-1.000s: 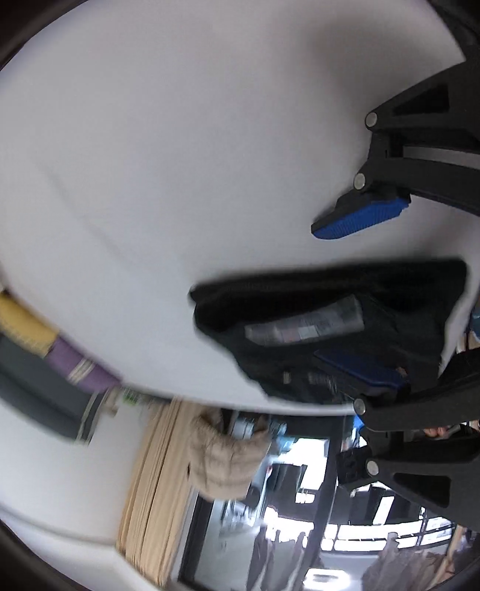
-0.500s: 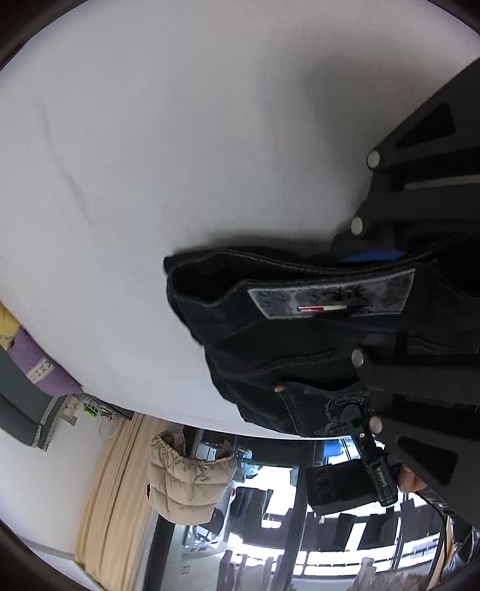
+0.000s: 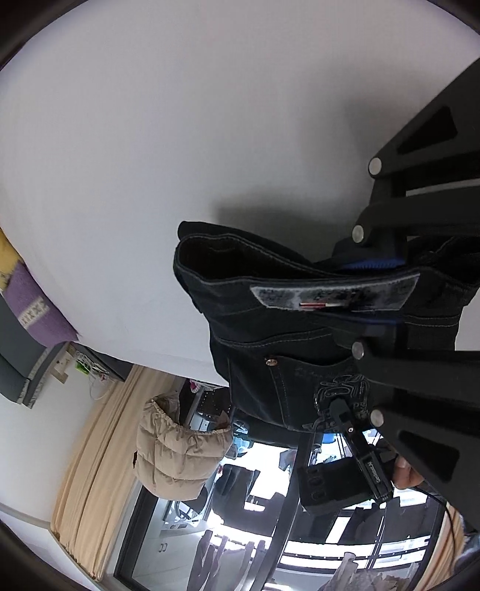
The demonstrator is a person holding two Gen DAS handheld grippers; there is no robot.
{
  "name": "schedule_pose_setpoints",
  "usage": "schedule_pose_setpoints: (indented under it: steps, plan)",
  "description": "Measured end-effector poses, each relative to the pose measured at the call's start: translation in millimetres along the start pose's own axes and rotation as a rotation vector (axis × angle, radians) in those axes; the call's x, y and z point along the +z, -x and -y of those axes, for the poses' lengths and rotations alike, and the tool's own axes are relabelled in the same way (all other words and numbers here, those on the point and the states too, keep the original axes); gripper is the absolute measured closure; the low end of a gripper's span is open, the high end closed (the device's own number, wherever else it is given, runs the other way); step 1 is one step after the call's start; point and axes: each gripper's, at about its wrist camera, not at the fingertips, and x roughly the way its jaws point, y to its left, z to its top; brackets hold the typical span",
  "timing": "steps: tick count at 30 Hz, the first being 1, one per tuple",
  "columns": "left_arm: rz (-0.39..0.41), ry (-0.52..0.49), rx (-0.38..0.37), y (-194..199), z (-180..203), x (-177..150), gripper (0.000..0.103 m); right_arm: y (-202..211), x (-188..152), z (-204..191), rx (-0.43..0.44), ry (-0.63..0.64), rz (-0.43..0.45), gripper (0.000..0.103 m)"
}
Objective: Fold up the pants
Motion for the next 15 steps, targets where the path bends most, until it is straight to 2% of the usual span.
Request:
schedule_pose_setpoints:
  steps: [4,7,10,13,15]
  plan:
    - [0.015,0.029,0.02,0,-24,21,0.083,-39,33,-15,0.014,0.001,-0.013,0.082]
    - [0.011,0.054,0.011,-10,-51,34,0.083,-61,47,-7,0.012,-0.023,-0.04,0.082]
    - [0.001,0.078,-0.01,-14,-74,34,0.081,-72,50,13,0.052,-0.066,-0.053,0.082]
    - [-0.005,0.099,-0.024,-21,-83,27,0.074,-73,44,28,0.071,-0.082,-0.054,0.069]
    - [0.007,0.113,-0.038,-23,-88,24,0.071,-78,40,42,0.102,-0.112,-0.055,0.069]
